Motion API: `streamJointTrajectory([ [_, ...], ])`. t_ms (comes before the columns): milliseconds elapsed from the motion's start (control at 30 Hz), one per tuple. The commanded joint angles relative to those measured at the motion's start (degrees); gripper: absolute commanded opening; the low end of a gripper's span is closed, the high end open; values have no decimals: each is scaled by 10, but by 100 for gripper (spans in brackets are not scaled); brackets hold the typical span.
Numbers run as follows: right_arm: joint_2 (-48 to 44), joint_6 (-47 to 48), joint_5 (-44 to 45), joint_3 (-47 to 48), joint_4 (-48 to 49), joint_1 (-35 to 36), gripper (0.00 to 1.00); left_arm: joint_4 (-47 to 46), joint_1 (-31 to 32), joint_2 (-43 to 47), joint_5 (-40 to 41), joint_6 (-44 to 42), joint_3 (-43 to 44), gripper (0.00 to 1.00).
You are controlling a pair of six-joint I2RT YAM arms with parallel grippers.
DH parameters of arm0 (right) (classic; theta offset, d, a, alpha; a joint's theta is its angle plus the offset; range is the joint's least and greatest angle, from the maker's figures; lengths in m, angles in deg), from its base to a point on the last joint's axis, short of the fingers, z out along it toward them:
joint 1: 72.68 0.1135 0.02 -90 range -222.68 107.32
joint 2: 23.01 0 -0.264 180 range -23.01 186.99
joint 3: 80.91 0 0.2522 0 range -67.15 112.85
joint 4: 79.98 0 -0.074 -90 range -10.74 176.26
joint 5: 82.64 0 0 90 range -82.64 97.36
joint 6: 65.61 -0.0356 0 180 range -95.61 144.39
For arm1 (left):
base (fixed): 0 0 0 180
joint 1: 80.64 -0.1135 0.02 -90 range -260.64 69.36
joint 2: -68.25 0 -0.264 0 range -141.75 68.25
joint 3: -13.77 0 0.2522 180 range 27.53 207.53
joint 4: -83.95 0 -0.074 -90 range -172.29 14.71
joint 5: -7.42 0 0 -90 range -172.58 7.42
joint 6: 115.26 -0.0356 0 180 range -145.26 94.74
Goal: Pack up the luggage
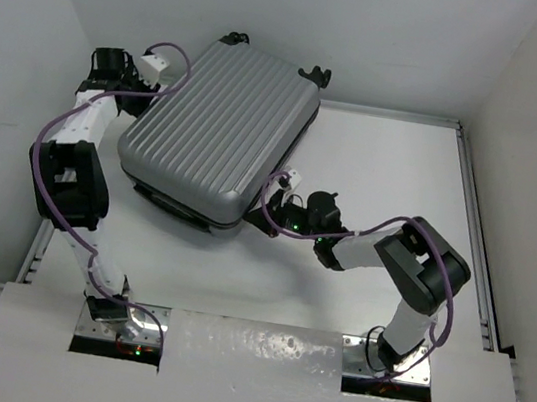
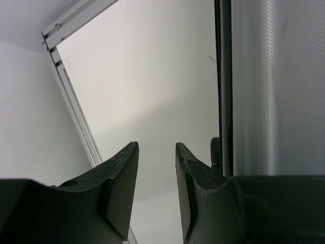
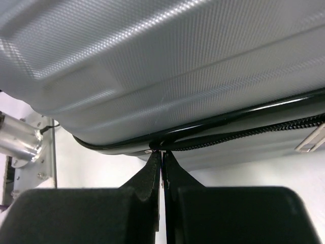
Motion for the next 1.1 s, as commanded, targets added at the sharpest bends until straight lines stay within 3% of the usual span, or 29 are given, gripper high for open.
streamJointTrajectory([
  [0, -38, 30, 90, -3, 48, -54, 0, 46, 38, 45, -17, 58, -33, 33],
  [300, -69, 79, 130, 10, -22, -149, 0, 75, 43, 64, 17, 119, -70, 33],
  [400, -62, 113, 136, 46, -70, -156, 0, 73, 44, 67, 14, 128, -90, 33],
  [567, -48, 111, 124, 54, -64, -159, 0, 77, 44, 71, 9, 133, -96, 33],
  [767, -24, 82, 129, 59, -43, -187, 0, 94, 57, 107, -71, 77, -164, 31],
  [900, 3, 95, 109, 90, -62, -217, 0, 132, 99, 150, -183, 10, -227, 31],
  [1067, 3, 141, 81, 118, -109, -240, 0, 142, 128, 163, -207, 8, -249, 31],
])
